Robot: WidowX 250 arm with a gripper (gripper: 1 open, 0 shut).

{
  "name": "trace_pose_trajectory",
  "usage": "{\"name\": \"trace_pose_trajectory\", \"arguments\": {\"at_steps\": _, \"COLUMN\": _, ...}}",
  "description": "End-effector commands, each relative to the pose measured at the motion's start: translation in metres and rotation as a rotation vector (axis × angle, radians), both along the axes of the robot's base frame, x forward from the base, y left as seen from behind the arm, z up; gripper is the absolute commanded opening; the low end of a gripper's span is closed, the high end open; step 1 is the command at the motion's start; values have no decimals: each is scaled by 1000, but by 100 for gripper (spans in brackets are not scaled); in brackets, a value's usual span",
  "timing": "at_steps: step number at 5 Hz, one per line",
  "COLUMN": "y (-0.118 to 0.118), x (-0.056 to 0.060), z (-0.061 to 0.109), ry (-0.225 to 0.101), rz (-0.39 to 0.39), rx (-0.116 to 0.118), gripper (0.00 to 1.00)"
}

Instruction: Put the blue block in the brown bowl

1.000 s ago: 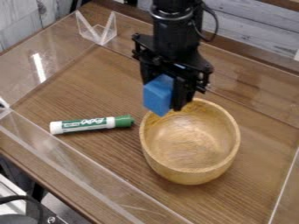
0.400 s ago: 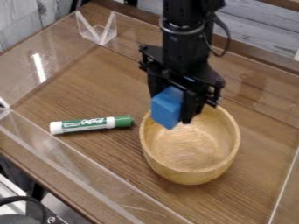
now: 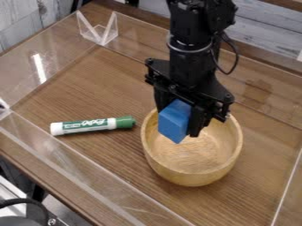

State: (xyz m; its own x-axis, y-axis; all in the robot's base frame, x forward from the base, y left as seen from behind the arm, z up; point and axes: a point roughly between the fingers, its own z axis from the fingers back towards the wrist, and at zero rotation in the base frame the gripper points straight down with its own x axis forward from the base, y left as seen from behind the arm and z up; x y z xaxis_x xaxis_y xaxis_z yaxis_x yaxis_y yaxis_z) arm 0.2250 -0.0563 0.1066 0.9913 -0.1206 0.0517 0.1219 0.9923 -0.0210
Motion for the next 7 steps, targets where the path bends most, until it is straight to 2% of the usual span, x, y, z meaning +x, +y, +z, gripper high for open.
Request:
{"name": "trace_pose_trajectory", "arguments": {"at_steps": 1, "y": -3, "x": 4, "z": 10, "ry": -47, "rz": -6, "rx": -13, "gripper": 100}}
{"name": "trace_pose_trajectory", "arguments": {"at_steps": 4, "y": 2, "x": 7, "z": 23, "ry": -50, "rz": -1, "rx": -23, "gripper": 100}}
{"name": "trace_pose_trajectory", "arguments": {"at_steps": 7, "y": 9, "x": 12, "z": 37, "ry": -71, "rz": 5, "rx": -21, "gripper": 100}}
